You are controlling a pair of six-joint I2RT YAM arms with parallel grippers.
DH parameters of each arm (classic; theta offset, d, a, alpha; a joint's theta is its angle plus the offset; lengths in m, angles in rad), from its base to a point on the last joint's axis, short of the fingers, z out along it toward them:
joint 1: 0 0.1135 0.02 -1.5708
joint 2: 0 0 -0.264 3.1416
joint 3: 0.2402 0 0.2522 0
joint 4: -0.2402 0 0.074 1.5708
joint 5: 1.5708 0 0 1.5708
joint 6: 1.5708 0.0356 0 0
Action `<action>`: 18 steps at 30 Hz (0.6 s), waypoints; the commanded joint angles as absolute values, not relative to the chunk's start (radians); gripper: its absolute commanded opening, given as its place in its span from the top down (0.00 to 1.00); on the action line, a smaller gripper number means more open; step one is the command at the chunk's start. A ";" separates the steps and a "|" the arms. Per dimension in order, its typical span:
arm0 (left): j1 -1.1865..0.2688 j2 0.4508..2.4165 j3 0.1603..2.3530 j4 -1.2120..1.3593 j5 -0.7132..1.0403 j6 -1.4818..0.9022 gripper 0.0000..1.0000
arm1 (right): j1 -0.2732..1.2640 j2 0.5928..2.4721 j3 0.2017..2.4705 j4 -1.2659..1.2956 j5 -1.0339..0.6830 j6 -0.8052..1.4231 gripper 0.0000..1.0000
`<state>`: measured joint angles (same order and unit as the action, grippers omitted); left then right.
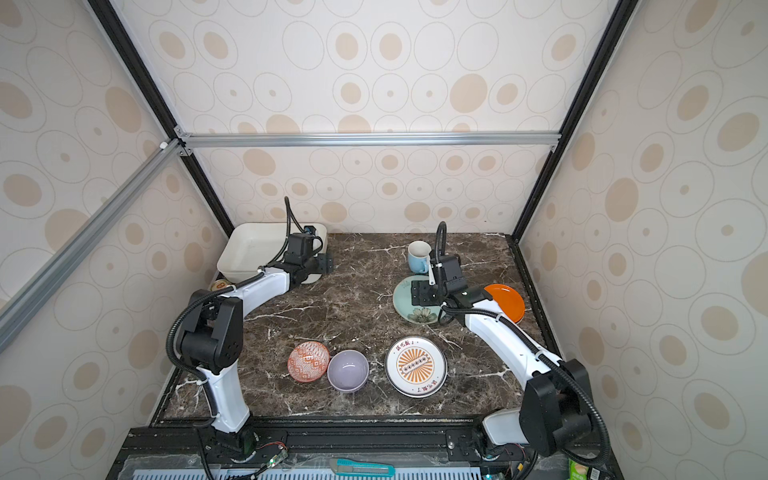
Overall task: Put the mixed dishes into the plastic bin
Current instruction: 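Reach the left gripper to the white bin while the right moves over the green plate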
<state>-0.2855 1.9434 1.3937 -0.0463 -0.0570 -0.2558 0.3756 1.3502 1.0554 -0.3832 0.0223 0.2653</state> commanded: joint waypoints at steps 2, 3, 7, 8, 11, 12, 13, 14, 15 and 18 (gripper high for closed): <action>-0.300 2.008 1.512 -0.186 -0.130 -0.260 0.17 | 0.377 1.274 1.029 -0.423 -0.018 0.277 0.13; -0.305 2.024 1.530 -0.203 -0.138 -0.256 0.19 | 0.377 1.267 1.021 -0.422 -0.022 0.280 0.13; -0.317 2.077 1.587 -0.247 -0.189 -0.241 0.25 | 0.377 1.264 0.994 -0.419 -0.013 0.290 0.13; -0.320 2.083 1.592 -0.254 -0.202 -0.241 0.25 | 0.376 1.265 0.992 -0.418 -0.015 0.293 0.12; -0.322 2.104 1.602 -0.263 -0.223 -0.240 0.28 | 0.376 1.273 0.987 -0.414 -0.032 0.294 0.12; -0.323 2.111 1.607 -0.270 -0.228 -0.240 0.30 | 0.377 1.275 0.988 -0.413 -0.034 0.291 0.12; -0.323 2.116 1.612 -0.275 -0.229 -0.239 0.32 | 0.377 1.278 0.988 -0.412 -0.032 0.290 0.12; -0.326 2.124 1.618 -0.283 -0.229 -0.241 0.34 | 0.377 1.279 0.991 -0.415 -0.031 0.288 0.12; -0.328 2.130 1.624 -0.289 -0.229 -0.240 0.37 | 0.377 1.281 0.993 -0.418 -0.028 0.284 0.12; -0.339 2.149 1.652 -0.320 -0.233 -0.240 0.55 | 0.377 1.281 0.996 -0.423 -0.029 0.283 0.12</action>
